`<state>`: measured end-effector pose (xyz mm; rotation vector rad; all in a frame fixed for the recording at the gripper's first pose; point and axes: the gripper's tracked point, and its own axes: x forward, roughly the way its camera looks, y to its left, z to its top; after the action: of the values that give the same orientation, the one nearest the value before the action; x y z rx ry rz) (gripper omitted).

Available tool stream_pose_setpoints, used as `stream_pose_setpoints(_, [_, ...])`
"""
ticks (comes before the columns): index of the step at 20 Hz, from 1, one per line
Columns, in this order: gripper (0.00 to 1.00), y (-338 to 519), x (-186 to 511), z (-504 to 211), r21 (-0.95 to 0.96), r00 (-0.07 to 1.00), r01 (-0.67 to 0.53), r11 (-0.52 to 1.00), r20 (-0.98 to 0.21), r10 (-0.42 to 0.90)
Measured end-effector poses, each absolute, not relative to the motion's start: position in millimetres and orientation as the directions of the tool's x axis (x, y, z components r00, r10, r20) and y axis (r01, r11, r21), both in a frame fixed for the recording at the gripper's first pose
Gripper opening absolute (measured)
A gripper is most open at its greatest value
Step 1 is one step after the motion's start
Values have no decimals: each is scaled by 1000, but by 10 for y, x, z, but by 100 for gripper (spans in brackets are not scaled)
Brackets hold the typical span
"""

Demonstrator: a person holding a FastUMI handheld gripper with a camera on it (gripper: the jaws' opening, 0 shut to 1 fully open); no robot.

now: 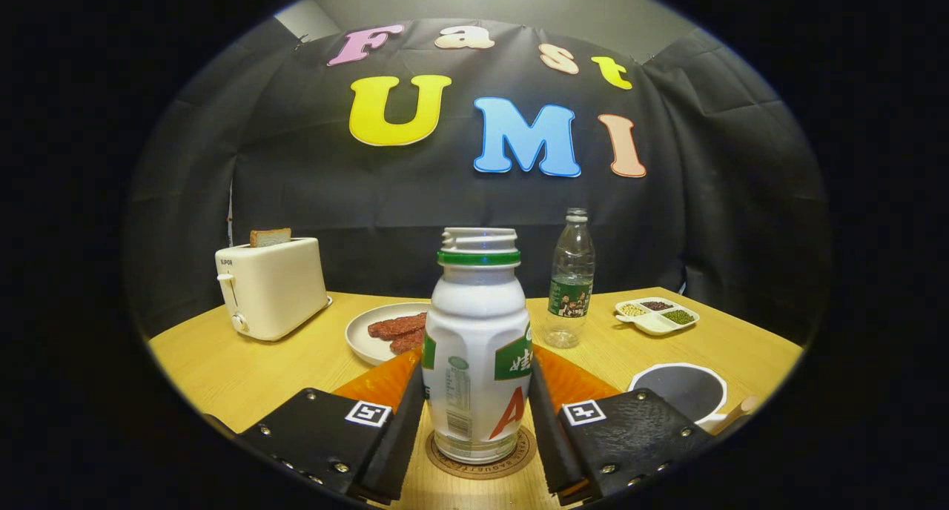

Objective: Take the bottle from table, then pour the juice into the cup, finally place the bottle on the coaster

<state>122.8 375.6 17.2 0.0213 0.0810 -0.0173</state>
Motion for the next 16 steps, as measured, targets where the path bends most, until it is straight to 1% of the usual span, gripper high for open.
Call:
stream_pose_setpoints(1, [73, 3732, 1237, 124, 23, 996, 23, 999, -86, -21])
stream_pose_setpoints(2, [79, 3748, 1233, 115, 20, 996, 18, 1000, -90, -16])
stream_pose_setpoints(3, [93, 3744, 1239, 107, 13, 995, 19, 1000, -94, -18])
stream_pose_setpoints(5, [99, 3754, 1224, 127, 2, 995, 18, 1000, -94, -17])
stream_pose_setpoints(11, [98, 3775, 1058, 401, -6, 999, 1, 1000, -46, -1])
stream_pose_setpoints(16, [98, 3851, 705, 1028, -23, 999, -34, 999, -11, 34])
